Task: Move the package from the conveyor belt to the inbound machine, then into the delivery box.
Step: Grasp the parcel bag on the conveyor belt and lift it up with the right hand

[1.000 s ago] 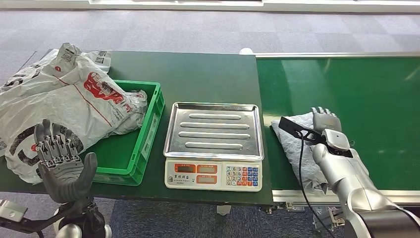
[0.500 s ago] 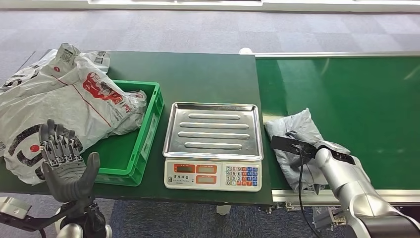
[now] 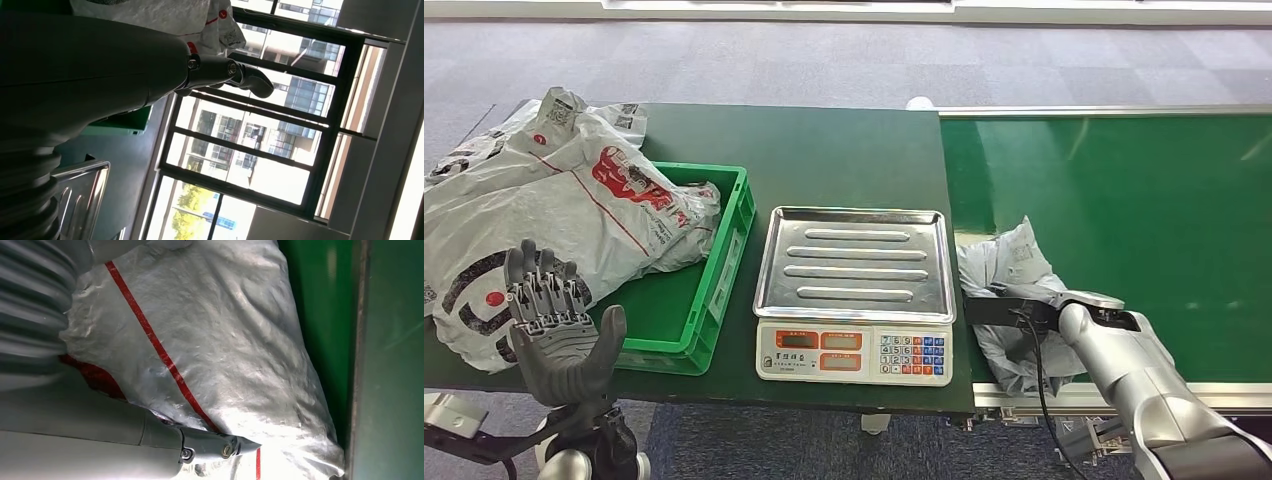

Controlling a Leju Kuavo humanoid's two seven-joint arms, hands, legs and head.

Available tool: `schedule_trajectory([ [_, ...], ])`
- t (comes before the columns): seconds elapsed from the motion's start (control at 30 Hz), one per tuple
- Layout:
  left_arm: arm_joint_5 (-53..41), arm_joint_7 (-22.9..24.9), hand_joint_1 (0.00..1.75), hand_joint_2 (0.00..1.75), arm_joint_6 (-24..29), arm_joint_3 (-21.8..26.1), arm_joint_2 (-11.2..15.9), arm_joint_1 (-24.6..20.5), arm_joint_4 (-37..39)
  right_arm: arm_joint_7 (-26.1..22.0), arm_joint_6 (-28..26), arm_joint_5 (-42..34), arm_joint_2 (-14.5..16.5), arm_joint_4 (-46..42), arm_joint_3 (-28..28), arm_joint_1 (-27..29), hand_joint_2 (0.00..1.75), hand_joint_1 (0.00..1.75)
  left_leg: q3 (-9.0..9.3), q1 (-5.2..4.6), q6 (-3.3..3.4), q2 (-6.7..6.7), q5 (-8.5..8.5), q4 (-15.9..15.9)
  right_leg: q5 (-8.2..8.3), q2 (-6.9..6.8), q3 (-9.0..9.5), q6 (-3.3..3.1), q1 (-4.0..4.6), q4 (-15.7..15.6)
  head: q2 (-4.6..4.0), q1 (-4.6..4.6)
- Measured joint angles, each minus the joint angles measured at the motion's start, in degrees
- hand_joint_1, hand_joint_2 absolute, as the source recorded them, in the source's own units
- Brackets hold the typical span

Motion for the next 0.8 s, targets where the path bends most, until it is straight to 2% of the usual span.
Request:
schedule_trajectory([
  [0.03, 0.0, 0.0, 0.00, 1.75, 0.0, 0.0, 0.0, 0.0, 0.0, -0.2, 0.3, -0.3, -0.1, 0.0, 0.4, 0.0, 1.75, 0.01, 0.01, 0.00, 0.00, 0.00, 0.00, 0.0, 0.00, 0.00, 0.01, 0.00, 0.00, 0.0, 0.00, -0.01],
  [0.17, 0.3, 0.3, 0.00, 1.75, 0.0, 0.0, 0.0, -0.1, 0.3, -2.4, 2.5, -2.9, -0.7, -0.4, 3.0, 0.2, 1.75, 1.75, 0.06, 0.00, 0.01, 0.00, -0.01, 0.0, -0.01, 0.00, 0.06, 0.01, 0.00, 0.0, 0.00, 0.01],
  [0.33, 0.5, 0.5, 0.00, 1.75, -0.1, 0.0, 0.1, -0.9, 1.2, -6.1, 4.3, -6.2, -1.4, -1.9, 6.4, 0.8, 1.75, 1.75, 0.13, 0.00, -0.01, 0.02, -0.05, 0.0, -0.01, 0.04, 0.11, 0.01, 0.01, 0.0, 0.00, 0.00],
  [0.47, 0.5, 0.5, 0.00, 1.75, -0.1, 0.0, 0.2, -1.4, 1.5, -6.2, 4.2, -7.1, -1.9, -3.1, 8.0, 0.6, 1.75, 1.75, 0.14, 0.01, -0.01, 0.02, -0.05, 0.0, -0.01, 0.04, 0.14, 0.01, 0.01, 0.0, 0.00, 0.00],
  [0.8, 0.6, 0.2, 0.00, 1.75, -0.2, 0.0, 0.5, -1.5, 1.9, -5.0, -0.8, -10.1, -2.4, -3.9, 11.9, -0.5, 1.75, 1.75, 0.10, 0.01, 0.00, 0.00, -0.05, 0.0, -0.02, 0.02, 0.14, 0.02, 0.01, 0.0, 0.00, 0.00],
])
